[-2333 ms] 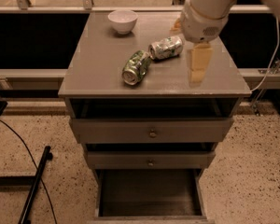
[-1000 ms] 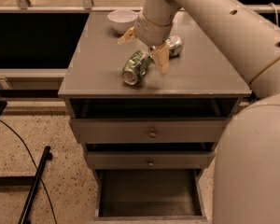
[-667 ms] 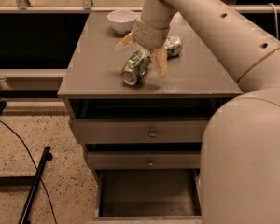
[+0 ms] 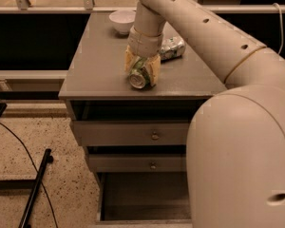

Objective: Place green can into bottom drawer

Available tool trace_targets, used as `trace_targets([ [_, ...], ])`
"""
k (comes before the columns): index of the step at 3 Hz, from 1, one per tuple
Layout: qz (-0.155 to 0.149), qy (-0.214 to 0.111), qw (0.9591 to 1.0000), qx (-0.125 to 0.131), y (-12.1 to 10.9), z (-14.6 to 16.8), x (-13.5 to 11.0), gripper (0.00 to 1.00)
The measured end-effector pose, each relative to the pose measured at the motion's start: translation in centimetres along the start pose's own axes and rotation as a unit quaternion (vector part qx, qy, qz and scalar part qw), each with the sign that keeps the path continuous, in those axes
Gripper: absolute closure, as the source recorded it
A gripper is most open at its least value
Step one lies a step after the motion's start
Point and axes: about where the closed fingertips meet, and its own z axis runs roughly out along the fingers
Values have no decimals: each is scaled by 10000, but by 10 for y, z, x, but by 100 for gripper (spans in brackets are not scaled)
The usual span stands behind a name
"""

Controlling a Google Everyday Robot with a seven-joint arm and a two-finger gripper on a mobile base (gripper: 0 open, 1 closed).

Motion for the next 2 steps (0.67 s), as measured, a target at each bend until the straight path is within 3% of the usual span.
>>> trace_targets([
  [2, 0, 5, 10000, -25, -1, -3, -1, 88],
])
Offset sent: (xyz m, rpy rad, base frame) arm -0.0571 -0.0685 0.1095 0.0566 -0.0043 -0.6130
